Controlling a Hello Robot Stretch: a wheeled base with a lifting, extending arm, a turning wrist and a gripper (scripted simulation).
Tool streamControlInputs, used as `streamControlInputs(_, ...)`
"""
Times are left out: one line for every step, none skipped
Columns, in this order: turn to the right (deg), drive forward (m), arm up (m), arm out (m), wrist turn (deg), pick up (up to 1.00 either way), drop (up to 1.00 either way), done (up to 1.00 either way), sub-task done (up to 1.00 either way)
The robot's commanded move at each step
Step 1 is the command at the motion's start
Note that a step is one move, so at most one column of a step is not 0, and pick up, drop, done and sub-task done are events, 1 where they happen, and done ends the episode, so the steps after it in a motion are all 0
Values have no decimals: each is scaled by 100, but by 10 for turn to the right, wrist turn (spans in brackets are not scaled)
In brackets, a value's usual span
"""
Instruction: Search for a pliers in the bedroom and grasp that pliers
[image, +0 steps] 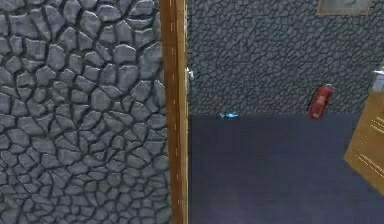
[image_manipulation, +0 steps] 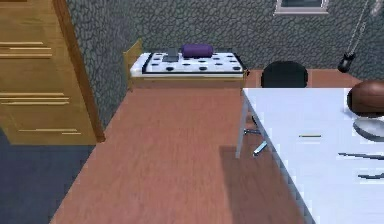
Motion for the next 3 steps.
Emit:
streamControlInputs(-450, 0, 0, 0, 0, 0, 0, 0, 0)
streamControlInputs(-450, 0, 0, 0, 0, 0, 0, 0, 0)
streamControlInputs(-360, 0, 0, 0, 0, 0, 0, 0, 0)
